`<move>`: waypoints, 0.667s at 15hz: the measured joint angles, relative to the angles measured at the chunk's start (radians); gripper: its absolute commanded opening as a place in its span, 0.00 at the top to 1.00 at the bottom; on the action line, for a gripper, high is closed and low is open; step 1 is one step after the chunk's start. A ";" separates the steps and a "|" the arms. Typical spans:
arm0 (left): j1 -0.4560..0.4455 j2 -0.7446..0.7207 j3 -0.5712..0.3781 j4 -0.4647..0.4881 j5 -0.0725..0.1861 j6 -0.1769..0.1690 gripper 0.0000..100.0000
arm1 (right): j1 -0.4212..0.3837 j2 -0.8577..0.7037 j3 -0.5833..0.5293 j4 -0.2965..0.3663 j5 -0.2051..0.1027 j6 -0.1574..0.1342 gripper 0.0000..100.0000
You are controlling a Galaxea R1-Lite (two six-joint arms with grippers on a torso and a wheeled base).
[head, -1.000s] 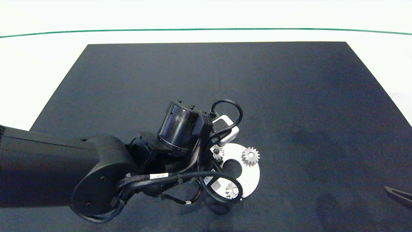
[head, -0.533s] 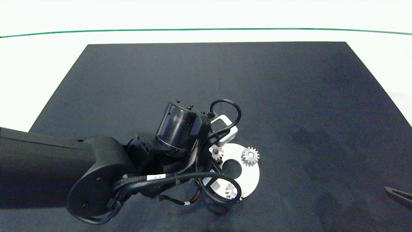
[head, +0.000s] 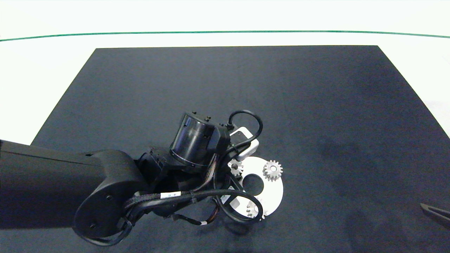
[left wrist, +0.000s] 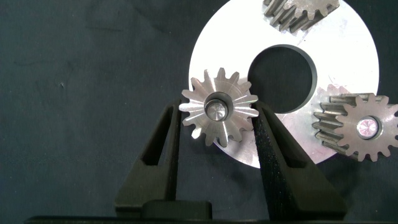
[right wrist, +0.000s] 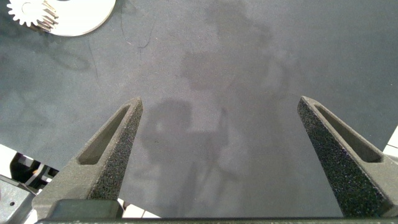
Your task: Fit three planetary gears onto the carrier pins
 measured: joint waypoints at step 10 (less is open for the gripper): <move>0.004 -0.023 -0.003 0.007 0.000 0.005 0.00 | 0.000 0.000 -0.003 -0.001 0.000 0.000 0.00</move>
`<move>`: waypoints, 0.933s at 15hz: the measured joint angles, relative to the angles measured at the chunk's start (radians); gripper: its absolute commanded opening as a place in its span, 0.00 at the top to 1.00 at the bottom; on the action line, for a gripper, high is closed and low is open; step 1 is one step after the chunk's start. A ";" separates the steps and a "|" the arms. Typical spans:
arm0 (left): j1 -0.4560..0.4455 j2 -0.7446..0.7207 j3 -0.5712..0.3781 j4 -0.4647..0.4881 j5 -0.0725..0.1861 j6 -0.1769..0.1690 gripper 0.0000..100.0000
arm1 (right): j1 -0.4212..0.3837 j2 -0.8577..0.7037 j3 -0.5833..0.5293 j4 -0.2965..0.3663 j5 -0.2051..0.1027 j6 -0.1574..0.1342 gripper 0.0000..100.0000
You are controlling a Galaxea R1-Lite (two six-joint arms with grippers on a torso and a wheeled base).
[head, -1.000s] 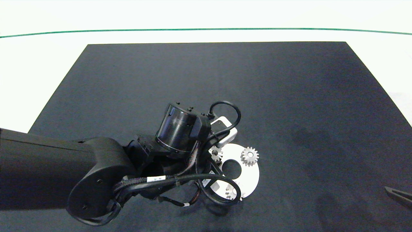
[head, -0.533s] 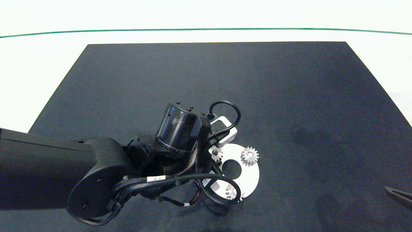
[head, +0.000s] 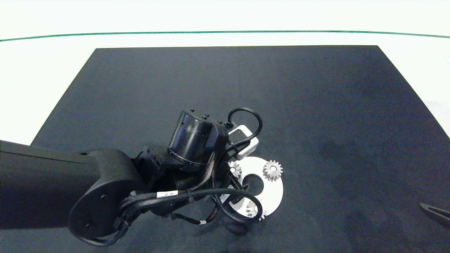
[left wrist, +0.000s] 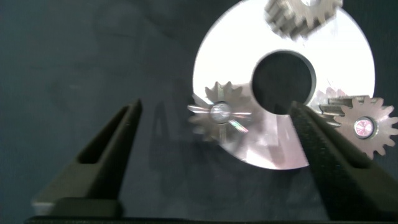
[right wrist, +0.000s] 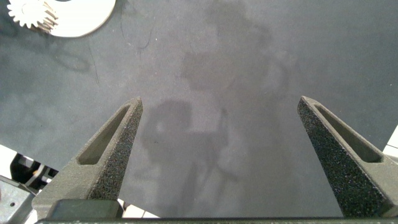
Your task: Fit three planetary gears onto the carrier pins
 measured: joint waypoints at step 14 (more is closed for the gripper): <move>0.753 -0.904 0.291 0.181 0.003 -0.059 0.00 | -0.520 -0.323 0.103 -0.008 -0.019 -0.038 0.00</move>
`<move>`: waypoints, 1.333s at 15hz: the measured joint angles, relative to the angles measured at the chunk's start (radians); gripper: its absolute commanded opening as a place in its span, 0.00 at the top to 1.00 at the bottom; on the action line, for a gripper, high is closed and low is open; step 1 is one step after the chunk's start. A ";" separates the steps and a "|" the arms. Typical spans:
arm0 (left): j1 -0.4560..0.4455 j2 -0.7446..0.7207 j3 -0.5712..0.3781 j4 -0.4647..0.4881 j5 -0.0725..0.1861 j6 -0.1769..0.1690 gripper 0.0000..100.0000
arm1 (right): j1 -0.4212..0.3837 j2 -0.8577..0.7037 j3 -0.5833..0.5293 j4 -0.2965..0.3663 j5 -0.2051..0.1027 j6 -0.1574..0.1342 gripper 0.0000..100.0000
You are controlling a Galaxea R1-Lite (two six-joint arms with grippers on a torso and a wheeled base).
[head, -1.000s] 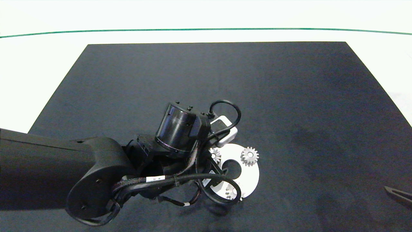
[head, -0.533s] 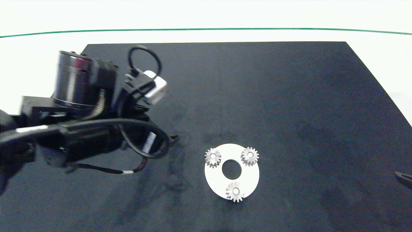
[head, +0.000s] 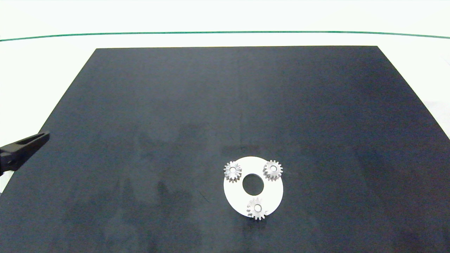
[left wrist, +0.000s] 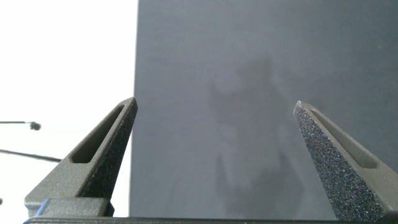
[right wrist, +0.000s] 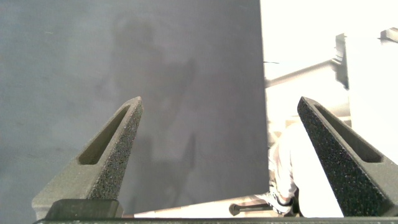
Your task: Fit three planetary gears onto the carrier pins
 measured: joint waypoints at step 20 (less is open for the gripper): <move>0.090 -0.854 0.750 -0.083 -0.238 -0.264 0.00 | -0.141 -0.595 0.753 -0.537 0.373 0.074 0.00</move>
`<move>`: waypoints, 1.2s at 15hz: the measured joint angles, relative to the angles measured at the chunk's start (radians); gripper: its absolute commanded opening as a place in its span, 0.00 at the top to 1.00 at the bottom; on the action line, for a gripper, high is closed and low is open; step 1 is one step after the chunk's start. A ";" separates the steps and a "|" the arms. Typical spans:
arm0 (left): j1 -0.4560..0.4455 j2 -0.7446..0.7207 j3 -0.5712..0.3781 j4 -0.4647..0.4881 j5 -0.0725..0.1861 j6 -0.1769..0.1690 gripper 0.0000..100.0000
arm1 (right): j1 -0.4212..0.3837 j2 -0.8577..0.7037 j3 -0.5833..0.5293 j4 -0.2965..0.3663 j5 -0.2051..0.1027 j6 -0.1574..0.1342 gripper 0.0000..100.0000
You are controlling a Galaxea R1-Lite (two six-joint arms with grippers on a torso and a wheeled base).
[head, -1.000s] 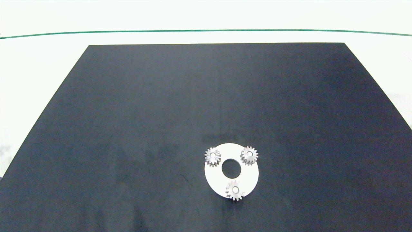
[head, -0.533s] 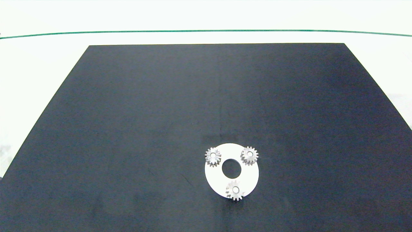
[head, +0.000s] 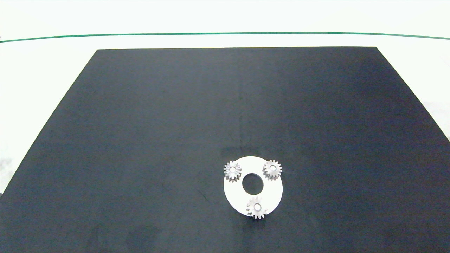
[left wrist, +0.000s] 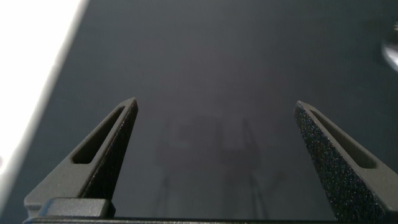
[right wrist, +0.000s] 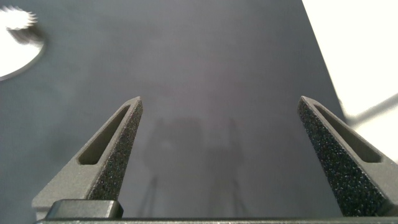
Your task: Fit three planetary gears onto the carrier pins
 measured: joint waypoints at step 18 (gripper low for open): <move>0.000 0.001 0.021 0.051 0.041 -0.042 0.00 | 0.000 0.000 0.065 0.026 0.099 0.141 0.00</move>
